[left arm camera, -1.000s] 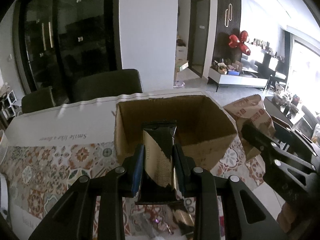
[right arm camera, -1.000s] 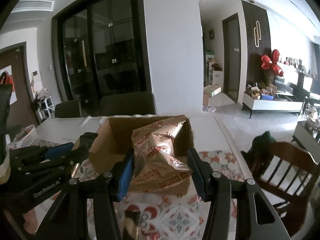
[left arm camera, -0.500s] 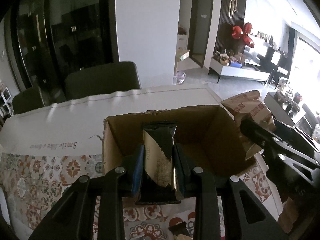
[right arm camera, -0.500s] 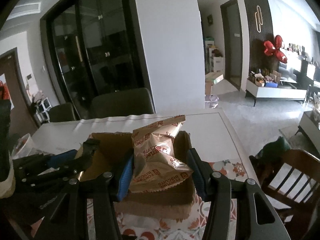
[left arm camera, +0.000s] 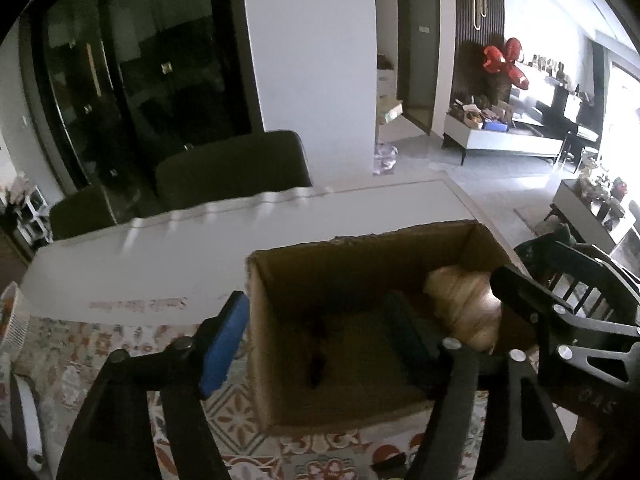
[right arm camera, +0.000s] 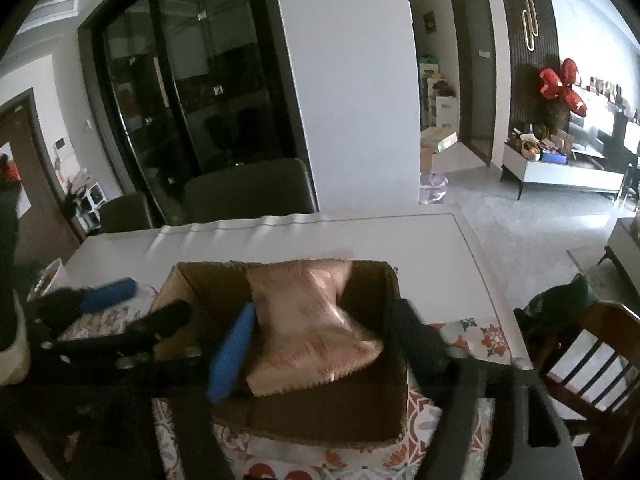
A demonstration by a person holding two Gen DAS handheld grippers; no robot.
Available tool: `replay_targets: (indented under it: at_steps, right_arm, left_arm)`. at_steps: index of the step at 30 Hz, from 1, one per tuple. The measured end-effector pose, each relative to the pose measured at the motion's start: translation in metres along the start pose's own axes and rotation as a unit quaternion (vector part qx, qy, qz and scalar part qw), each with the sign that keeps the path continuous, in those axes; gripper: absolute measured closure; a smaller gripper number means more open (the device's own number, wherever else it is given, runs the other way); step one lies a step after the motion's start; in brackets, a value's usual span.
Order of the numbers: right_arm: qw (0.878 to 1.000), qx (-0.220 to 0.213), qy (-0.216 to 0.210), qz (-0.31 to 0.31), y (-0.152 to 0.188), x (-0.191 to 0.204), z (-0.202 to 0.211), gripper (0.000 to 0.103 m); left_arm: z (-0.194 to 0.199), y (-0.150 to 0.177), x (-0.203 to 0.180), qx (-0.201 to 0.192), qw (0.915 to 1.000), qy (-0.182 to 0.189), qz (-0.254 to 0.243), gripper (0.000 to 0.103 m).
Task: Organize snacks
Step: 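Open the left tool into the box while the right tool releases the cracker bag inside, then move the left tool to the dark green bar while the right tool reaches the green cracker pack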
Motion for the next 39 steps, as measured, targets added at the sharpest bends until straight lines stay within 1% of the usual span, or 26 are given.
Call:
replay_targets:
  at_steps: [2, 3, 5, 8, 12, 16, 19, 20, 22, 29, 34, 39]
  right_arm:
    - [1.000, -0.008, 0.007, 0.000, 0.004, 0.001, 0.007, 0.018]
    - [1.000, -0.009, 0.009, 0.002, 0.006, 0.003, 0.010, 0.014]
    - [1.000, -0.013, 0.010, 0.003, 0.011, 0.006, 0.018, 0.010]
    - [0.999, -0.030, 0.021, 0.000, 0.018, 0.009, 0.034, 0.009]
    - [0.999, -0.043, 0.025, -0.009, 0.031, 0.012, 0.055, 0.009]
    - [0.997, -0.057, 0.043, -0.002, 0.051, 0.014, 0.075, 0.009]
    - [0.997, -0.062, 0.042, -0.010, 0.063, 0.016, 0.088, 0.009]
    - [0.997, -0.066, 0.034, -0.019, 0.069, 0.017, 0.095, 0.009]
    - [0.996, -0.076, 0.033, -0.033, 0.077, 0.018, 0.105, 0.009]
    - [0.996, -0.066, 0.007, -0.064, 0.114, 0.024, 0.127, 0.009]
    - [0.994, -0.082, 0.038, -0.062, 0.137, 0.027, 0.145, 0.009]
    - [0.994, -0.079, 0.044, -0.057, 0.162, 0.034, 0.158, 0.009]
  left_arm:
    - [0.013, 0.005, 0.000, -0.016, 0.9998, -0.007, -0.007, 0.025]
    - [0.017, 0.005, 0.000, -0.021, 0.9997, -0.010, -0.009, 0.024]
    - [0.030, 0.010, 0.002, -0.037, 0.9991, -0.018, -0.009, 0.021]
    - [0.046, 0.021, 0.005, -0.051, 0.9984, -0.023, -0.004, 0.020]
    - [0.069, 0.040, 0.010, -0.067, 0.9975, -0.023, 0.003, 0.019]
    - [0.087, 0.061, 0.012, -0.078, 0.9967, -0.025, -0.005, 0.019]
    - [0.101, 0.077, 0.010, -0.088, 0.9958, -0.021, -0.013, 0.019]
    - [0.106, 0.082, 0.010, -0.092, 0.9954, -0.022, -0.016, 0.019]
    - [0.116, 0.092, 0.009, -0.098, 0.9947, -0.022, -0.022, 0.019]
    - [0.137, 0.126, 0.006, -0.109, 0.9929, -0.019, -0.043, 0.019]
    - [0.149, 0.155, 0.008, -0.111, 0.9925, -0.019, -0.047, 0.019]
    - [0.153, 0.181, 0.009, -0.106, 0.9933, -0.012, -0.045, 0.019]
Point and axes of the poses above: each gripper's, at about its wrist camera, not at the fingertips, and z roughly against the way its jaws point, x to its left, y to its underside, the point moved 4 cm from there along -z, roughly the way its jaws point, and after that the axes turned 15 degrees about y, right-handed, at the moved point
